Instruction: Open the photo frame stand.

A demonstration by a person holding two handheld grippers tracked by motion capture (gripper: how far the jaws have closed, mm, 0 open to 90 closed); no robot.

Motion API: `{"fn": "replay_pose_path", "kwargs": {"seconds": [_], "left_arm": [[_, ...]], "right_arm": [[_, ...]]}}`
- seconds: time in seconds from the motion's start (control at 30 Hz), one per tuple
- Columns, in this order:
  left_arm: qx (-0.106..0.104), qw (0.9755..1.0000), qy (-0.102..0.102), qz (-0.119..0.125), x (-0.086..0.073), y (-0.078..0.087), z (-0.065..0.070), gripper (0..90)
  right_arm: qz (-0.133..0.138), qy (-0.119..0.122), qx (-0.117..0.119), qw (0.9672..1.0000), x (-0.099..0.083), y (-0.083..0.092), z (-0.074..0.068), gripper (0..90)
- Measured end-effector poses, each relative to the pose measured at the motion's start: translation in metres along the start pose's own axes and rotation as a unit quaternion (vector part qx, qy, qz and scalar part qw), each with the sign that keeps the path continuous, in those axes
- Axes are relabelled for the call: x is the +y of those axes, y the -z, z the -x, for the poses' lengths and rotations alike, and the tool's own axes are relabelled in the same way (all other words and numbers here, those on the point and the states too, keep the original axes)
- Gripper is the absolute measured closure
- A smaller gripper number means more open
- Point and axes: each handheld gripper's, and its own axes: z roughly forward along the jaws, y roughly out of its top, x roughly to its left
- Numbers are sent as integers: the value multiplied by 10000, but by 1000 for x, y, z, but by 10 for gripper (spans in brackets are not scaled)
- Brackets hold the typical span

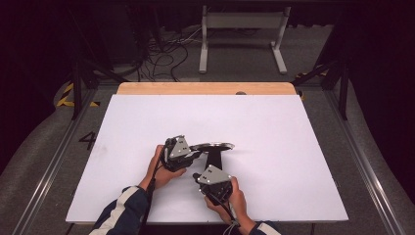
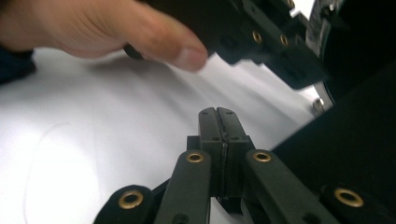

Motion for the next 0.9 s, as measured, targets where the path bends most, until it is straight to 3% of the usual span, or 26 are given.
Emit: {"fn": "replay_pose_path", "kwargs": {"seconds": [0.13,0.57,0.73,0.9], "left_arm": [[-8,10000,-26,-15,0,1,0,746],[-10,10000,-81,-56,-2,4,-1,773],[6,10000,-77,-12,-2,3,-1,771],[25,9999,-107,-25,-1,3,0,771]], "right_arm": [[-256,-23,-87,9996,-3,-1,1,900],[-431,-56,-67,9990,-6,3,9,900],[-274,-7,38,9996,-4,-2,5,900],[-227,-19,-90,9997,-1,-14,-1,900]]}}
